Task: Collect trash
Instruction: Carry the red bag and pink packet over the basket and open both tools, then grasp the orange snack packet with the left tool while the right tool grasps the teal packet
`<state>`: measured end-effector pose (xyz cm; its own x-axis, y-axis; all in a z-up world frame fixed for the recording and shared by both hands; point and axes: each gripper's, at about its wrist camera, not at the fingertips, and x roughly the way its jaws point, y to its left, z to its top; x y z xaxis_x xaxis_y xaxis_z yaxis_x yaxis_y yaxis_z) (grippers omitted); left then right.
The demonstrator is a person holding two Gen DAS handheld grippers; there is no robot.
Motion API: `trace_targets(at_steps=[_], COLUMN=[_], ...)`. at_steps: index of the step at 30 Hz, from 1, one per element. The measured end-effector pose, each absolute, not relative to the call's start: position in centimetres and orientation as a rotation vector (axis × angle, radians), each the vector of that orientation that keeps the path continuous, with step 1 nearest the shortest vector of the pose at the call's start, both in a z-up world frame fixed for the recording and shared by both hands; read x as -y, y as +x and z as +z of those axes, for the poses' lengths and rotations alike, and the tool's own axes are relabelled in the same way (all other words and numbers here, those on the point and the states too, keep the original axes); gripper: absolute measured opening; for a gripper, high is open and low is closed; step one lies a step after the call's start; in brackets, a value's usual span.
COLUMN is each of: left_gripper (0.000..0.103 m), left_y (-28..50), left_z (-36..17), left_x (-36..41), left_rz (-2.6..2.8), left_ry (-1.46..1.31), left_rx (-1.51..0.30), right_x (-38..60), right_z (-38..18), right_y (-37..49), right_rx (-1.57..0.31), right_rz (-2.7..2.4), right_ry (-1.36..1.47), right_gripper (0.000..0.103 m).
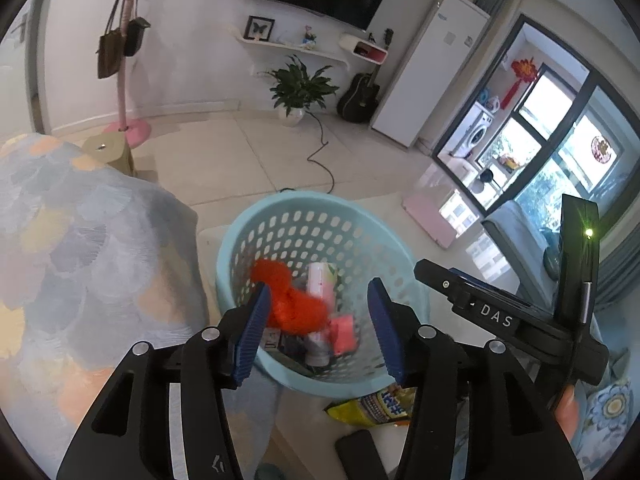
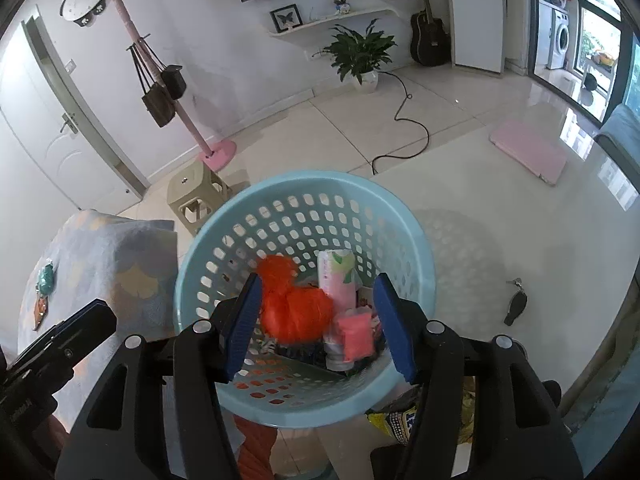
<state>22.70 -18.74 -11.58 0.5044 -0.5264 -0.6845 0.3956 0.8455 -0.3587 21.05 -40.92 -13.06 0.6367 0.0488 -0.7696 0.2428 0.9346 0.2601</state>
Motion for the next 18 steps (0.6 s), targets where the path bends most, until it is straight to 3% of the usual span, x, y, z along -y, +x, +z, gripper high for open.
trace_targets(at_steps=[4, 9, 18], left_gripper=[0.05, 0.059, 0.063], left_y=[22.1, 21.0, 18.6], left_z=[-10.5, -8.8, -5.6], left_x=[17.7, 14.8, 5.4], left_rz=[-0.544, -0.496, -0.337], left_ry=[-0.179, -0.192, -0.245], left_rx=[-0.852, -0.798, -0.691], right_x=[39.1, 35.8, 27.4], right_z=[-11.6, -9.3, -6.2], right_y=[20.7, 20.4, 20.6], right_rx=[-0.846, -0.797, -0.751], right_rz=[-0.078, -0.014, 0.154], right_ry=[0.327, 0.272, 0.186], right_gripper=[0.054, 0.054, 0.054])
